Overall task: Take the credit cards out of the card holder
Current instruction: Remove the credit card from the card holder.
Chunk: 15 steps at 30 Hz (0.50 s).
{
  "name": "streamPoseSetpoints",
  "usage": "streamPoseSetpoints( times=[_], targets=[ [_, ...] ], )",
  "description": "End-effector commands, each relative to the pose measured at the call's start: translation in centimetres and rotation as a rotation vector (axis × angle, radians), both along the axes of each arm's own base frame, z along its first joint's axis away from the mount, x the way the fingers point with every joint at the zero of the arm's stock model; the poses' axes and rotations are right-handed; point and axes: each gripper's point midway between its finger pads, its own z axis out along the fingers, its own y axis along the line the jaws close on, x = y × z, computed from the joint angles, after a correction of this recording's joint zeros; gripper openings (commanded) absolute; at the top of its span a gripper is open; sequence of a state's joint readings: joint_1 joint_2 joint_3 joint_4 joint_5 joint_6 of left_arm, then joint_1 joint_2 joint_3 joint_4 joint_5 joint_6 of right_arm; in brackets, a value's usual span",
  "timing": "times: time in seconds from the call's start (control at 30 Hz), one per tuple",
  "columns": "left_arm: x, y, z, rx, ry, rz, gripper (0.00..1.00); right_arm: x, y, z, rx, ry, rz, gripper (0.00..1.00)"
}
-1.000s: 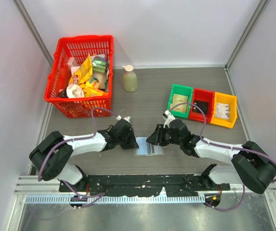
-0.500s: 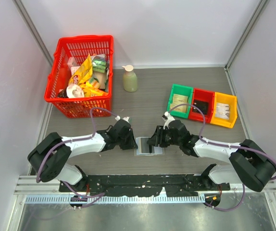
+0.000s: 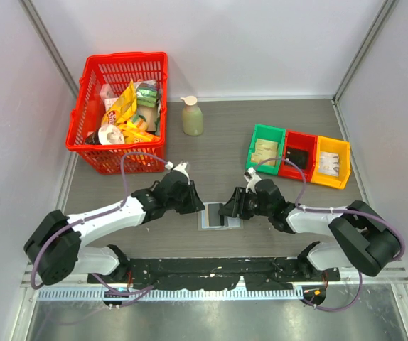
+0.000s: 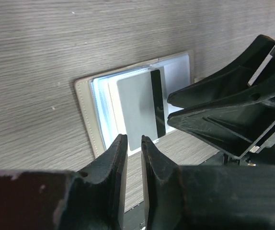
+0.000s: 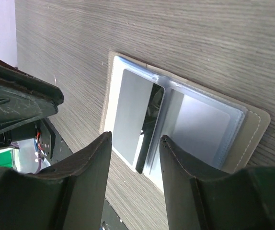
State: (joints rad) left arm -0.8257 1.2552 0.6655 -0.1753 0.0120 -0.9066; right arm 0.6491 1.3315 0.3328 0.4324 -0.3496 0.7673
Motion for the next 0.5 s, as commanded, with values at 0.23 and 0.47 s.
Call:
streamPoseSetpoints(
  times=[0.23,0.47],
  targets=[
    [-0.5,-3.0,-3.2,-0.042,0.102,-0.072,0.10,-0.3,0.7,-0.1,0.121,0.023,0.016,0.47],
    [-1.1,-2.1,-5.5,0.009,0.143,-0.058,0.04,-0.7,0.8,-0.5,0.163,0.051,0.029,0.42]
  ],
)
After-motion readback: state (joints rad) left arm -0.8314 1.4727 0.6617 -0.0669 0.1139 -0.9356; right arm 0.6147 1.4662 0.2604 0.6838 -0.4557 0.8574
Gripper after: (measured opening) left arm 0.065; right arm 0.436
